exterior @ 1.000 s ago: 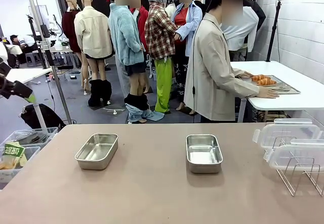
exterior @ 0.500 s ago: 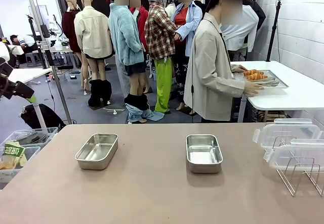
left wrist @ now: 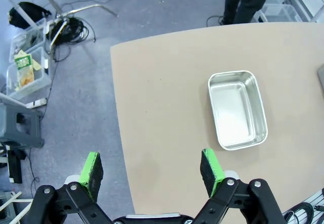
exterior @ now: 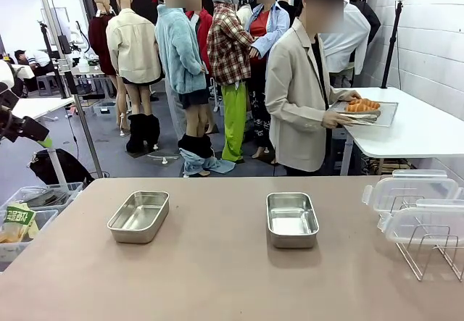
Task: Place the bread in airtight containers.
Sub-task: Lift both Airtight Container.
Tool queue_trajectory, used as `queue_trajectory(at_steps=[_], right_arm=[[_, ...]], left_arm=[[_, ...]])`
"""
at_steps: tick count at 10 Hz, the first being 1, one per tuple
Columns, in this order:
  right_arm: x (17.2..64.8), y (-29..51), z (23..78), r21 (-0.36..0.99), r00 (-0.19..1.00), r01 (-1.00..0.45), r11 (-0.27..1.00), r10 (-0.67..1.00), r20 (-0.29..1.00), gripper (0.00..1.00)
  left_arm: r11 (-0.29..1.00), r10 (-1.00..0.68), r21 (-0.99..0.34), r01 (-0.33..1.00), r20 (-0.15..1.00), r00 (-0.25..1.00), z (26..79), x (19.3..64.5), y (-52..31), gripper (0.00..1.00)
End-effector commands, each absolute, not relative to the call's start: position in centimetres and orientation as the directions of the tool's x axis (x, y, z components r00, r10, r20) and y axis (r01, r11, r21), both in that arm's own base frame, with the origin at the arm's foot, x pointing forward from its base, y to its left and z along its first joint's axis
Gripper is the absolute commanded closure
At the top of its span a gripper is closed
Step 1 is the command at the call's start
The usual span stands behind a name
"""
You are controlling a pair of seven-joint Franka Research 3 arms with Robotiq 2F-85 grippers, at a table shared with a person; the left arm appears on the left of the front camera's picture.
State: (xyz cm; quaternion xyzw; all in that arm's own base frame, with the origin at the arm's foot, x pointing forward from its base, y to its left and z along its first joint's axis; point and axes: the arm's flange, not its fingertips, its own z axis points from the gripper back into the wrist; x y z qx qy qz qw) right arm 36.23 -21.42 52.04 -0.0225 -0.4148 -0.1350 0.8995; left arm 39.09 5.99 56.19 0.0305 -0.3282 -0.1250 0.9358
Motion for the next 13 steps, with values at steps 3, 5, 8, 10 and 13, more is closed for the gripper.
queue_trajectory(at_steps=[3,5,8,10,13], right_arm=[[35.83,-21.39,51.67,0.064,0.625,0.256,0.965,-0.216,0.750,0.00],[35.83,-21.39,51.67,0.064,0.625,0.256,0.965,-0.216,0.750,0.00],[35.83,-21.39,51.67,0.064,0.625,0.256,0.965,-0.216,0.750,0.00],[35.83,-21.39,51.67,0.064,0.625,0.256,0.965,-0.216,0.750,0.00],[35.83,-21.39,51.67,0.064,0.625,0.256,0.965,-0.216,0.750,0.00]], left_arm=[[0.964,-0.262,0.135,0.228,0.605,0.752,56.17,39.13,6.20,0.00],[0.964,-0.262,0.135,0.228,0.605,0.752,56.17,39.13,6.20,0.00],[0.964,-0.262,0.135,0.228,0.605,0.752,56.17,39.13,6.20,0.00],[0.964,-0.262,0.135,0.228,0.605,0.752,56.17,39.13,6.20,0.00],[0.964,-0.262,0.135,0.228,0.605,0.752,56.17,39.13,6.20,0.00]])
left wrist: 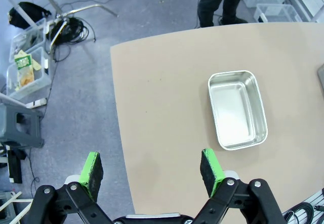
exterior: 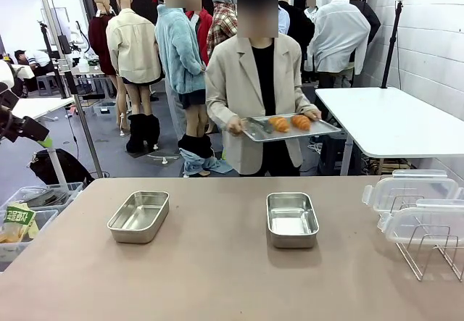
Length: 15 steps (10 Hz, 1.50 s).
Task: Place the bread in airtight containers.
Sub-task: Lift both Airtight Container.
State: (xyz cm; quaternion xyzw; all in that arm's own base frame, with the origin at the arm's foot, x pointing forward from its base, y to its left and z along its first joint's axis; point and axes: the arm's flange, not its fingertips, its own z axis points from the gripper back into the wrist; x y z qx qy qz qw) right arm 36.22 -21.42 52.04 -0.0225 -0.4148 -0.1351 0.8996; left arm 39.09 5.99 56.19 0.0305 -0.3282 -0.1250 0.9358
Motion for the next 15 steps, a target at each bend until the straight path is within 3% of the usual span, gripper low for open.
queue_trajectory(at_steps=[1,15], right_arm=[[35.83,-21.39,51.67,0.064,0.625,0.256,0.965,-0.216,0.750,0.00],[35.83,-21.39,51.67,0.064,0.625,0.256,0.965,-0.216,0.750,0.00]], left_arm=[[0.964,-0.262,0.135,0.228,0.605,0.752,56.17,39.13,6.20,0.00],[0.964,-0.262,0.135,0.228,0.605,0.752,56.17,39.13,6.20,0.00]])
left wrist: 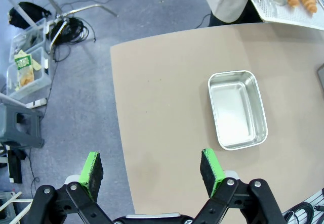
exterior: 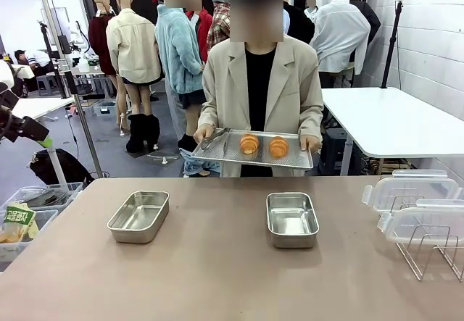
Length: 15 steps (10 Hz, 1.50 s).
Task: Place the bread in airtight containers.
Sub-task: Lift both Airtight Container.
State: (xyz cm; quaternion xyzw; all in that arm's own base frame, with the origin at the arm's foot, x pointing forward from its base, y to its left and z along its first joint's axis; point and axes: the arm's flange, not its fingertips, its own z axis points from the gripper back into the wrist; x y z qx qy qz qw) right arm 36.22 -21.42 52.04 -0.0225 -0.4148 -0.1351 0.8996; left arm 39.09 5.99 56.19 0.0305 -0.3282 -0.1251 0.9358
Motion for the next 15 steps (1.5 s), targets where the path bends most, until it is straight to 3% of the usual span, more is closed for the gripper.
queue_trajectory(at_steps=[1,15], right_arm=[[35.83,-21.39,51.67,0.064,0.625,0.256,0.965,-0.216,0.750,0.00],[35.83,-21.39,51.67,0.064,0.625,0.256,0.965,-0.216,0.750,0.00]], left_arm=[[0.964,-0.262,0.135,0.228,0.605,0.752,56.17,39.13,6.20,0.00],[0.964,-0.262,0.135,0.228,0.605,0.752,56.17,39.13,6.20,0.00]])
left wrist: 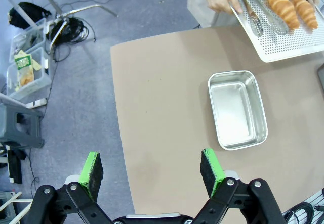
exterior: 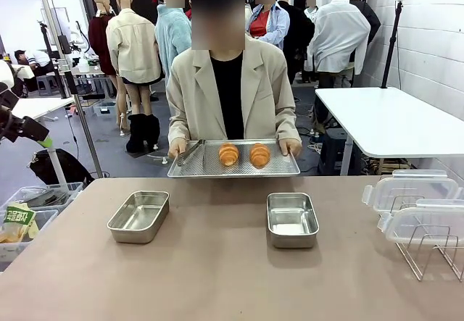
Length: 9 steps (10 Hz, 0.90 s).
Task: Place the bread in airtight containers.
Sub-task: Lift both Airtight Container.
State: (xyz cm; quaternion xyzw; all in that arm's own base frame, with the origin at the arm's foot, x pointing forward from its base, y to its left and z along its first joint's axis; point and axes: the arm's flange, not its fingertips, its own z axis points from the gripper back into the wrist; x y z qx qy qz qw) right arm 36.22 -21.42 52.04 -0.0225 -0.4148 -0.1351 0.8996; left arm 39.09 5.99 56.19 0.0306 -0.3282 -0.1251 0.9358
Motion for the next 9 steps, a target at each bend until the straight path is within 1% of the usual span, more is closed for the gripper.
queue_trajectory(at_steps=[1,5,6,7,9], right_arm=[[35.8,-21.4,51.7,0.064,0.625,0.256,0.965,-0.216,0.750,0.00],[36.2,-21.4,52.0,0.072,0.619,0.262,0.963,-0.224,0.752,0.00],[37.2,-17.7,54.4,0.076,0.626,0.200,0.977,-0.187,0.757,0.00],[37.4,-13.9,56.7,0.106,0.637,0.111,0.988,-0.153,0.755,0.00],[35.7,-7.2,60.8,0.053,0.572,-0.044,0.998,-0.018,0.820,0.00]], left_arm=[[0.964,-0.262,0.135,0.228,0.605,0.752,56.2,39.1,6.2,0.00],[0.967,-0.254,0.139,0.214,0.607,0.753,56.2,39.1,6.0,0.00],[0.961,-0.277,0.158,0.228,0.607,0.745,56.4,40.1,3.6,0.00],[0.947,-0.320,0.176,0.269,0.584,0.746,56.6,41.1,1.0,0.00],[0.933,-0.357,0.171,0.316,0.547,0.757,56.2,42.7,-2.8,0.00]])
